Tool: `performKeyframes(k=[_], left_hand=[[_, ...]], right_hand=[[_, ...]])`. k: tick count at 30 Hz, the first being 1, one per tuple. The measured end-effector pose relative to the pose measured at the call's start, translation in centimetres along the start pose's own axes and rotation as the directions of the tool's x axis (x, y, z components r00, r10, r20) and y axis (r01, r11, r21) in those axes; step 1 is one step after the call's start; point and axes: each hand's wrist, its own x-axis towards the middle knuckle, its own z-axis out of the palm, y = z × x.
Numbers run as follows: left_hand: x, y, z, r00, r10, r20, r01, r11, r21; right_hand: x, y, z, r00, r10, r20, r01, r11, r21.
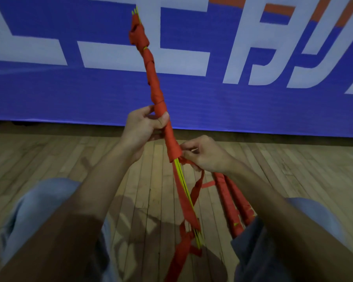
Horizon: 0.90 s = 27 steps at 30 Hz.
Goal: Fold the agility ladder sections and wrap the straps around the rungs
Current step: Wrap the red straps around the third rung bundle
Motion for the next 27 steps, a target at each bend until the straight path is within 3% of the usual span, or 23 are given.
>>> performKeyframes(k=[3, 7, 12, 15, 19, 23, 27], left_hand=[[0.2, -0.4, 0.3, 0.995, 0.032, -0.09, -0.03, 0.999, 0.022], [0.4, -0.8, 0.4, 0.971, 0.053, -0.234, -0.045, 0.998, 0.043], [0.6, -1.7, 0.3, 0.946, 0.118, -0.302, -0.059, 0.979, 0.197], [0.6, -1.7, 0.4, 0.963, 0.09, -0.254, -0.044, 0.982, 0.183], [0.4, -0.8, 0.4, 0.988, 0.068, -0.14, -0.076, 0.996, -0.054], [-0.3, 0.0, 0.5, 0.993, 0.082, 0.091, -0.06, 0.973, -0.222], [-1.0, 0.2, 0.6, 0.929, 0.086, 0.359, 0.039, 0.944, -0.328]], right_hand=[[0.0, -0.5, 0.3, 0.999, 0.025, -0.029, -0.025, 1.0, 0.002], [-0.3, -1.1, 0.5, 0.997, 0.057, 0.055, -0.058, 0.998, 0.027], [-0.2, -1.2, 1.6, 0.998, -0.063, 0.018, 0.064, 0.996, -0.059], [0.2, -0.6, 1.1, 1.0, -0.023, -0.009, 0.023, 0.998, 0.05], [0.1, 0.2, -0.4, 0.998, 0.065, -0.007, -0.059, 0.933, 0.354], [-0.3, 0.4, -1.7, 0.994, -0.087, 0.07, 0.034, 0.833, 0.552], [-0.4, 0.3, -1.6, 0.972, -0.18, 0.15, 0.046, 0.774, 0.631]])
